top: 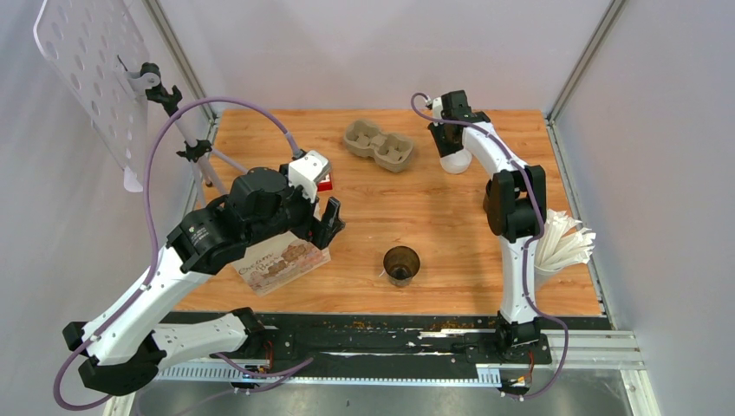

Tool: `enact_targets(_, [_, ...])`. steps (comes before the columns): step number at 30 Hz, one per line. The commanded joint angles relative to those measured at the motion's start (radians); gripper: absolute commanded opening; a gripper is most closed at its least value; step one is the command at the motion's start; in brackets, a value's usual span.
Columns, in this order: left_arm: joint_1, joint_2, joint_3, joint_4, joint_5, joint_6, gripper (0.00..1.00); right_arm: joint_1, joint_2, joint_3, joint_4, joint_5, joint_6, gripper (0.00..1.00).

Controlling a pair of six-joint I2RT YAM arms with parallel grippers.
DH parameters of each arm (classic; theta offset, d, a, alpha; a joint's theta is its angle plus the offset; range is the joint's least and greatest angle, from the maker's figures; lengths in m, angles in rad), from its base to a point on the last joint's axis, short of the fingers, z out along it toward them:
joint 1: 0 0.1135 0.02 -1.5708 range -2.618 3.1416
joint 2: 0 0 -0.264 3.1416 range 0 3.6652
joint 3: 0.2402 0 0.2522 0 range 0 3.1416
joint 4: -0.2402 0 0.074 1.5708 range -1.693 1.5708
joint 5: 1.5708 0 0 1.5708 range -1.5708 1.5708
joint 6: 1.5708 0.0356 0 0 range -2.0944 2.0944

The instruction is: Pack the takeout coffee

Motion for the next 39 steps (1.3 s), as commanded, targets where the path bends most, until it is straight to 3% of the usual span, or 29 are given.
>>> enact_targets(1, [-0.005,-0.005,0.007,0.038,-0.006,0.004,0.98,-0.007,0.015,0.042,0.023,-0.002,-0.001,0.21])
enact_targets(39, [-0.005,-0.013,0.003,0.041,-0.010,0.000,0.97,-0.014,0.036,0.019,0.018,-0.036,0.000,0.16])
